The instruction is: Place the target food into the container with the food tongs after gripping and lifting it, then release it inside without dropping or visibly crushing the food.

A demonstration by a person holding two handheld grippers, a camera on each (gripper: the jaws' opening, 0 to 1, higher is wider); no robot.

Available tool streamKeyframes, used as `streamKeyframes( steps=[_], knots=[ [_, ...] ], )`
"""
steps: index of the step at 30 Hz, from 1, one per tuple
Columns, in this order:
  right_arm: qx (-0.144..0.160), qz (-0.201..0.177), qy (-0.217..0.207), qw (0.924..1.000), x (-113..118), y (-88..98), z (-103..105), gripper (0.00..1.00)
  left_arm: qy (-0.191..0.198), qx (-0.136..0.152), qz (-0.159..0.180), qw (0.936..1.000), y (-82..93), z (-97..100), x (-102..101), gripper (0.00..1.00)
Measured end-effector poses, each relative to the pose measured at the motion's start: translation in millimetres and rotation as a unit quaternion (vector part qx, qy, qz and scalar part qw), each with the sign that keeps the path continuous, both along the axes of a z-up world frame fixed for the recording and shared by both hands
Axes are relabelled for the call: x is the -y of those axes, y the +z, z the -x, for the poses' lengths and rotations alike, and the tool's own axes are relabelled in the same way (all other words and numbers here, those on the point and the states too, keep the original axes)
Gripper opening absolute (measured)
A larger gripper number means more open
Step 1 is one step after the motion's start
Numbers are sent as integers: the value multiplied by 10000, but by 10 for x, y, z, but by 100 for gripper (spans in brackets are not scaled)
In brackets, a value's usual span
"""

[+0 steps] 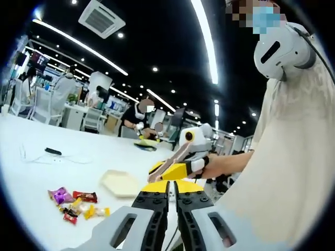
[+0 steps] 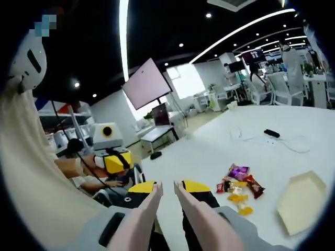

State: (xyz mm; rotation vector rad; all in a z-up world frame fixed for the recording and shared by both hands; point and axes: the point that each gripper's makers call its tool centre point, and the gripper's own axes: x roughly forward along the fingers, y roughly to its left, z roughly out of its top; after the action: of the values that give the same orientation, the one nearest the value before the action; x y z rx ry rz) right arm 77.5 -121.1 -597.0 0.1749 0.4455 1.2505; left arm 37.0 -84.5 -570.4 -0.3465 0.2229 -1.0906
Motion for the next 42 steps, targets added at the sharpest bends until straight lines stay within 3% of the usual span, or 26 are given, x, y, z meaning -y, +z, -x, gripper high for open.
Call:
streamKeyframes(
  steps=[11, 19, 24, 25, 33, 37, 42],
  knots=[
    [14, 87, 185, 9998, 148, -138, -102, 23, 946, -165, -294, 9949, -135, -239, -2, 15],
    [26, 95, 193, 9998, 338, -188, -239, 24, 1337, -122, -492, 9897, -180, -327, 52, 21],
    [1, 59, 296, 9995, 460, -206, -237, 24, 1701, -59, -843, 9818, -214, -407, 88, 23],
    [-1, 54, 311, 9995, 480, -208, -235, 24, 1821, -32, -1039, 9778, -225, -434, 78, 24],
    [-109, 82, 251, 9996, 549, -266, -266, 25, 2021, -51, -991, 9743, -189, -455, 96, 25],
    [-77, 113, 150, 9998, 545, -268, -304, 25, 1907, -135, -915, 9773, -246, -478, 57, 25],
    [-116, 280, -279, 9991, 498, -336, -433, 25, 1673, -178, -864, 9819, -282, -561, -54, 26]
  ],
)
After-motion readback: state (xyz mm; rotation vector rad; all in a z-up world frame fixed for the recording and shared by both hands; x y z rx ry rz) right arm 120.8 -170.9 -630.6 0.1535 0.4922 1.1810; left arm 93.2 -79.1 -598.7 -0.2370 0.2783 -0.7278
